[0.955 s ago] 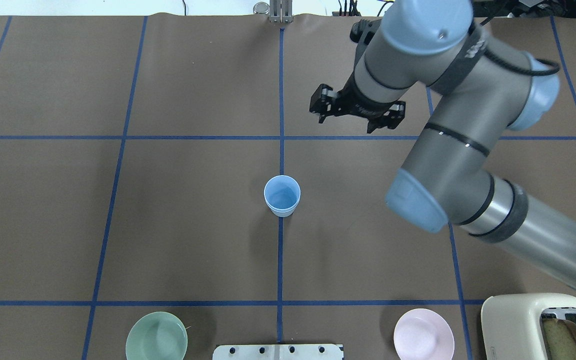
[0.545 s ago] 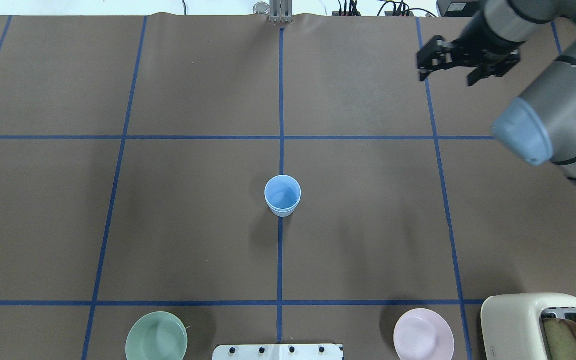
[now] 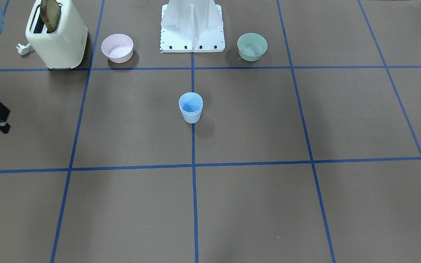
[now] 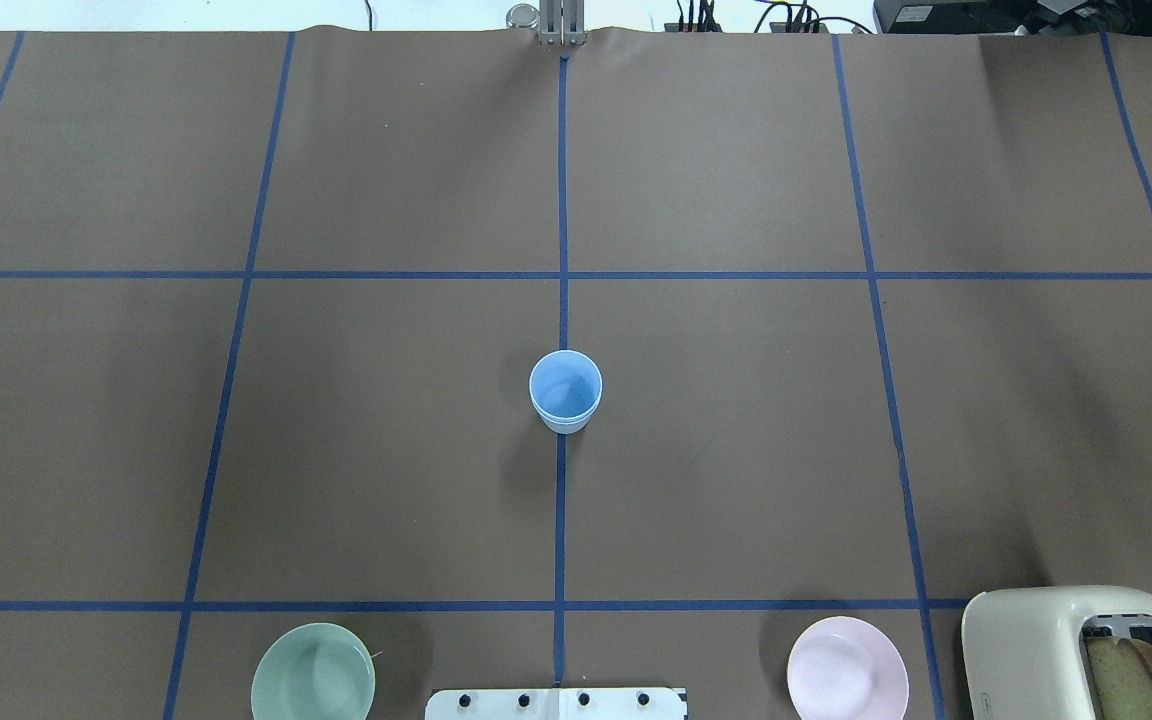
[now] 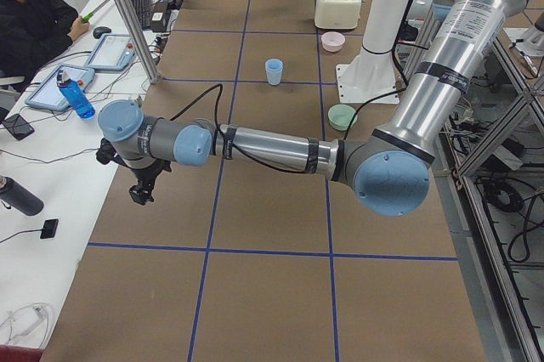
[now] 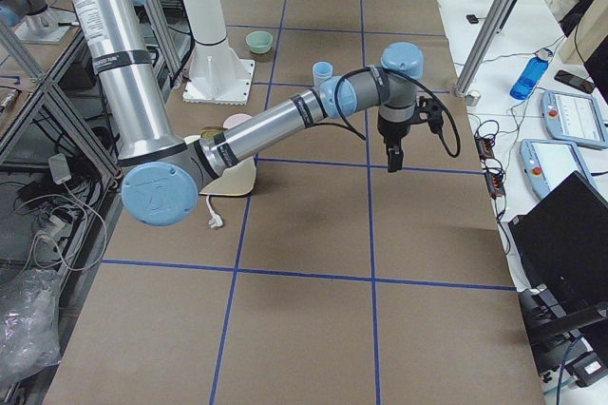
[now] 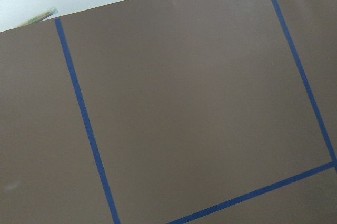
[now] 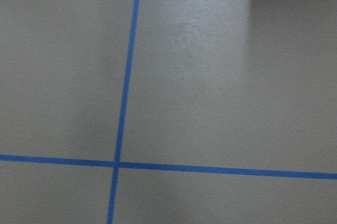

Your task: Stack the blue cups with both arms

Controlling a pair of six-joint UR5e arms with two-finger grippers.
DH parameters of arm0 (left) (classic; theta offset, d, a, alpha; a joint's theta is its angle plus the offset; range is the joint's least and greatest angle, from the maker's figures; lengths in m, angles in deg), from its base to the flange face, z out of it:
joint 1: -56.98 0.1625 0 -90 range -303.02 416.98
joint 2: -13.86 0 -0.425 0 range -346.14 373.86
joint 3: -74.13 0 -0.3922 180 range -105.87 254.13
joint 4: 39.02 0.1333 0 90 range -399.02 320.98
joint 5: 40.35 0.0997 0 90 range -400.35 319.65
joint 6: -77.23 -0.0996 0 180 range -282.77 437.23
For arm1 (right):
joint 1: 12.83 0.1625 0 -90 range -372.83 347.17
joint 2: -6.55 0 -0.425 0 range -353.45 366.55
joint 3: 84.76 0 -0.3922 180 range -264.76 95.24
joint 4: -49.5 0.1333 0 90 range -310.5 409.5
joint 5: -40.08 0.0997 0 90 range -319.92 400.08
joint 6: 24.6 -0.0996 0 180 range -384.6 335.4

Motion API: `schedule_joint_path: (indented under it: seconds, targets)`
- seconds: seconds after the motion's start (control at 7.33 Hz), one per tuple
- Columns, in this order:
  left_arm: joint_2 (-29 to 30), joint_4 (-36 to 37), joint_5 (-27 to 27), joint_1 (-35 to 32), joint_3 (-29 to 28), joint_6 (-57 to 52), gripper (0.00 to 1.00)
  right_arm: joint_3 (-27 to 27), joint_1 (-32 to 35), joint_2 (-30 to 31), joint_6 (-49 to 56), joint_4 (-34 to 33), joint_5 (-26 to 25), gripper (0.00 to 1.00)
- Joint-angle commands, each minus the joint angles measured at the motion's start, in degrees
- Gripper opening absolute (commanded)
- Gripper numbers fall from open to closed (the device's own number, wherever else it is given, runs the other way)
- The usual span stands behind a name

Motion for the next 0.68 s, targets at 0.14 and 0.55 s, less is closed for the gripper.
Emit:
schedule_joint_path:
  seconds: [0.14, 0.55]
  targets:
    - [-2.9, -0.8, 0.0, -1.9, -0.2, -3.0, 0.98, 14.2, 7.9, 1.4, 12.7, 5.4, 1.9, 1.0]
    - [-4.4, -2.6, 0.3, -1.9, -0.3, -3.1, 0.98, 18.7, 7.8, 2.4, 12.8, 13.3, -2.1, 1.0]
